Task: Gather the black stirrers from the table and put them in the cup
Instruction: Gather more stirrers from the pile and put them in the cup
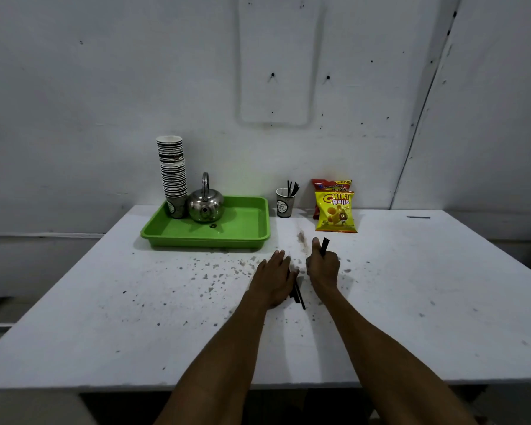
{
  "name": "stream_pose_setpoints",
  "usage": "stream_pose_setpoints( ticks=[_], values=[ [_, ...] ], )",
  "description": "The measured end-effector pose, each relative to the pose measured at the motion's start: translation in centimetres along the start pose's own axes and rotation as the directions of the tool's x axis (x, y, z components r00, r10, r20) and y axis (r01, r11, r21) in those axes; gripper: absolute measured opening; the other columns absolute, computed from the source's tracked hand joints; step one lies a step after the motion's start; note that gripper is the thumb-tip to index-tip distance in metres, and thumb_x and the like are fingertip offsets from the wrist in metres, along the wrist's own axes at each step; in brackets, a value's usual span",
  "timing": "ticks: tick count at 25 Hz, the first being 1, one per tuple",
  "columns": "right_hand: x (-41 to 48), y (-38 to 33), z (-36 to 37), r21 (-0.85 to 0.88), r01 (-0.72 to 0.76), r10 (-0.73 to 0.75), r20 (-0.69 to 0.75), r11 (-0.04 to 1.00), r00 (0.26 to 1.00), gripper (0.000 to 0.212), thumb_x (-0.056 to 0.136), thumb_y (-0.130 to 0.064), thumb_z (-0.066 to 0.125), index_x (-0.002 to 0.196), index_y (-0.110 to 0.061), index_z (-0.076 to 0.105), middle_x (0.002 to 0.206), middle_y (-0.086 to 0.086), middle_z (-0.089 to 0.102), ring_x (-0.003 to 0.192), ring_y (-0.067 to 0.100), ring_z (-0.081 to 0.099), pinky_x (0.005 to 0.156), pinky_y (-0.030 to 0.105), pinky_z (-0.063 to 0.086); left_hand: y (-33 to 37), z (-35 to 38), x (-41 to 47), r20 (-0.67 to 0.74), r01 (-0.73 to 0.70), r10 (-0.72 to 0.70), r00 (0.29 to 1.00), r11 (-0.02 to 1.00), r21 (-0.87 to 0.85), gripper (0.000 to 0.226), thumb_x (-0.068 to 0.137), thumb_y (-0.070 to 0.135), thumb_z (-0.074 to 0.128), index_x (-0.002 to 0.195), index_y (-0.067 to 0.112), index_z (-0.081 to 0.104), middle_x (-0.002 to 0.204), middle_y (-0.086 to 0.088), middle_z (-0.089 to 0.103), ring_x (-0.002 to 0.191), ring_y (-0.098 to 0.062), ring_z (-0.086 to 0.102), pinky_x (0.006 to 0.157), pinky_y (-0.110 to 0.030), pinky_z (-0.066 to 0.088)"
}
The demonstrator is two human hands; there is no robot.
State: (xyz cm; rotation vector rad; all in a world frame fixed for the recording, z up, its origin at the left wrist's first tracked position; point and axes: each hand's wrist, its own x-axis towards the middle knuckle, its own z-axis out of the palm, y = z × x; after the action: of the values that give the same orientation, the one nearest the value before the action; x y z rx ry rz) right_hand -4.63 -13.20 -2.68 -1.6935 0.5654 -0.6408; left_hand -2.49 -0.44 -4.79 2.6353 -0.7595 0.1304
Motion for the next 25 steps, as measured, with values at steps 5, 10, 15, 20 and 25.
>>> stream_pose_setpoints(
  ticks=[5, 10, 15, 20, 25],
  values=[
    [0.6, -0.5, -0.5, -0.29, 0.088, -0.094, -0.008, 0.953, 0.996, 0.066, 0.101, -0.046, 0.034, 0.073, -0.003, 0.076, 0.078, 0.016, 0.075, 0.082, 0.033, 0.068, 0.075, 0.031, 0.045, 0.1, 0.2, 0.4, -0.013, -0.001, 0.0, 1.0, 0.999, -0.039, 0.058, 0.101, 0.043, 0.028, 0.148, 0.01, 0.028, 0.162, -0.01, 0.017, 0.151, -0.021, 0.009, 0.122, -0.047, 0.017],
    [0.2, -0.5, -1.0, -0.548, 0.15, -0.194, -0.023, 0.823, 0.981, 0.07, 0.1, -0.055, 0.027, 0.082, -0.004, 0.073, 0.086, 0.017, 0.074, 0.085, 0.035, 0.069, 0.074, 0.035, 0.051, 0.1, 0.3, 0.8, -0.023, -0.019, 0.018, 1.0, 0.998, -0.063, 0.058, 0.102, 0.044, 0.027, 0.149, 0.01, 0.027, 0.162, -0.007, 0.016, 0.152, -0.019, 0.007, 0.123, -0.045, 0.017],
    [2.7, -2.1, -0.8, -0.546, 0.119, -0.142, -0.001, 0.829, 0.99, 0.061, 0.1, -0.048, 0.036, 0.097, 0.002, 0.071, 0.098, 0.023, 0.071, 0.098, 0.041, 0.065, 0.081, 0.04, 0.051, 0.0, -1.1, 3.3, -0.044, -0.104, 0.103, 0.994, 0.994, -0.03, 0.065, 0.098, 0.041, 0.042, 0.15, 0.007, 0.022, 0.162, -0.012, 0.014, 0.152, -0.022, 0.008, 0.122, -0.043, 0.02],
    [9.8, -5.9, 1.4, -0.349, 0.156, -0.112, 0.142, 0.924, 0.983, 0.043, 0.091, -0.035, 0.053, 0.077, 0.002, 0.07, 0.083, 0.019, 0.075, 0.083, 0.039, 0.071, 0.075, 0.044, 0.058, -0.4, -3.1, 9.0, -0.152, -0.078, 0.058, 0.987, 0.988, -0.132, 0.069, 0.092, 0.031, 0.057, 0.148, 0.005, 0.027, 0.159, -0.014, 0.023, 0.149, -0.027, 0.018, 0.117, -0.046, 0.03],
    [18.0, -10.5, 5.6, -0.355, 0.244, -0.208, 0.139, 0.903, 0.968, 0.042, 0.088, -0.038, 0.063, 0.095, 0.003, 0.071, 0.092, 0.022, 0.074, 0.088, 0.035, 0.071, 0.077, 0.038, 0.057, -2.0, -4.6, 16.7, -0.219, -0.022, -0.024, 0.975, 0.979, -0.205, 0.07, 0.087, 0.024, 0.063, 0.146, 0.006, 0.029, 0.157, -0.014, 0.029, 0.146, -0.03, 0.026, 0.114, -0.047, 0.033]
  ],
)
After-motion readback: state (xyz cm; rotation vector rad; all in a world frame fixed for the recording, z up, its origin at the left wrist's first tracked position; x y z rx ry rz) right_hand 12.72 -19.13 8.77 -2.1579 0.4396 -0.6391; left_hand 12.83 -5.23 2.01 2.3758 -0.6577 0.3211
